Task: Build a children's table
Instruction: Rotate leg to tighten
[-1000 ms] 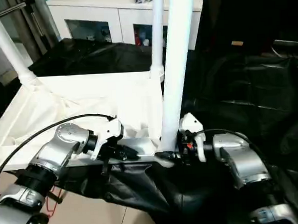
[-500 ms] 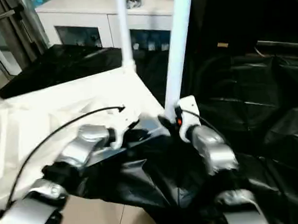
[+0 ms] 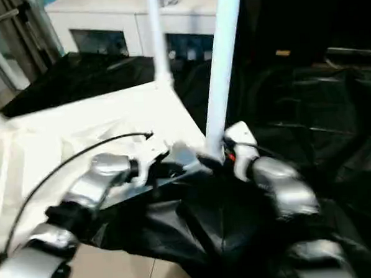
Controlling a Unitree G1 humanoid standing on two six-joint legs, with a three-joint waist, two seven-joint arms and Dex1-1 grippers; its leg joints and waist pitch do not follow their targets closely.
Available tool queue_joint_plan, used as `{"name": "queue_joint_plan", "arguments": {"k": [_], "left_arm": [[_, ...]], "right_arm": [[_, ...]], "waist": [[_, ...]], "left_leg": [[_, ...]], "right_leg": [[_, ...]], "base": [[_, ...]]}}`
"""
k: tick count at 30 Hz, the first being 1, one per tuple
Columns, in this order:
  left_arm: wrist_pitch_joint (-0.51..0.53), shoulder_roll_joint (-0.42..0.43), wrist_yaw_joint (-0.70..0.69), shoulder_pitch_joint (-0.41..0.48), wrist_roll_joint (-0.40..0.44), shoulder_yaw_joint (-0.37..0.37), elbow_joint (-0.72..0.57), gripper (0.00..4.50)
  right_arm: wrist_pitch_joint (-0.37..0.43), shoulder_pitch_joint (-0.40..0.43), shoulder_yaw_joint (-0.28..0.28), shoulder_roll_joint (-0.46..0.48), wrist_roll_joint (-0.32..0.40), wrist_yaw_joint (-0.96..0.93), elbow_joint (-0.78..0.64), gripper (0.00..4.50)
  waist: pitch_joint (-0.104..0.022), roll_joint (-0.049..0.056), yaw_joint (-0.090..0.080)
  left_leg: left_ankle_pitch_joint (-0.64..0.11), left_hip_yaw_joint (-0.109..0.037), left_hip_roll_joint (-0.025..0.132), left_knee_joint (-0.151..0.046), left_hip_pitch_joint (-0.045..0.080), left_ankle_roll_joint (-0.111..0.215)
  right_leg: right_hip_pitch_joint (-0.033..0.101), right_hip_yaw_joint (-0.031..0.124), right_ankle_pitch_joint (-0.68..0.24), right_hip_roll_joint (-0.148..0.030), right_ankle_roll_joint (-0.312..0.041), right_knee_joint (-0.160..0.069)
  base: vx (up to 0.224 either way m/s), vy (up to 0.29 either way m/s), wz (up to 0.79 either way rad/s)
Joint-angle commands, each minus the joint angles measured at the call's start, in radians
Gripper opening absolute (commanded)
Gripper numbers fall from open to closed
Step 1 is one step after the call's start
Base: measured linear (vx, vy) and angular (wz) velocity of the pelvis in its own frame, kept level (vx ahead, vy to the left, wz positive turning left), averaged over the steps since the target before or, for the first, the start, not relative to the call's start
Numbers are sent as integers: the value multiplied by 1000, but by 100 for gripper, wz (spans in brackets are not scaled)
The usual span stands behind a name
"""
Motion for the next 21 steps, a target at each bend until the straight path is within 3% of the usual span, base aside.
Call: {"name": "queue_joint_plan", "arguments": {"k": [1, 3, 5, 7, 8, 12, 21], "left_arm": [[-16, -16, -43, -2, -12, -40, -28, 0], [-22, 7, -87, 2, -12, -48, -37, 0], [-16, 25, -125, 4, -15, -53, -47, 0], [-13, 35, -148, 6, -18, -55, -54, 0], [-8, 45, -171, 9, -21, -59, -62, 0], [-1, 71, -211, 14, -29, -65, -76, 0], [14, 70, -208, 17, -30, -62, -80, 0]], "right_arm": [[23, 20, 112, 25, 40, 139, -58, 372], [34, 31, 126, -3, 44, 201, -82, 372], [38, 38, 139, -23, 41, 240, -95, 372], [37, 41, 147, -32, 36, 255, -100, 360], [36, 44, 153, -38, 31, 264, -101, 350], [46, 53, 171, -55, 28, 290, -121, 312], [70, 72, 172, -31, 37, 270, -140, 269]], "waist": [[-65, -15, 6], [-70, -13, 13], [-66, -12, 18], [-64, -12, 18], [-63, -18, 17], [-61, -16, 21], [-64, -16, 24]], "left_leg": [[-108, -50, 103, -54, 10, 125], [-90, -51, 106, -50, 11, 133], [-101, -52, 108, -53, 10, 136], [-128, -51, 108, -55, 12, 119], [-134, -51, 109, -56, 12, 113], [-147, -51, 106, -58, 14, 86], [-122, -51, 105, -54, 12, 94]], "right_leg": [[39, 60, -45, -118, -250, -62], [38, 58, -21, -117, -252, -57], [33, 56, -29, -115, -251, -57], [31, 57, -72, -116, -249, -61], [32, 58, -84, -117, -248, -62], [32, 60, -132, -118, -238, -66], [32, 59, -95, -116, -241, -61]], "base": [[0, 0, 0], [0, 0, 0], [0, 0, 0], [0, 0, 0], [0, 0, 0], [0, 0, 0], [0, 0, 0]]}}
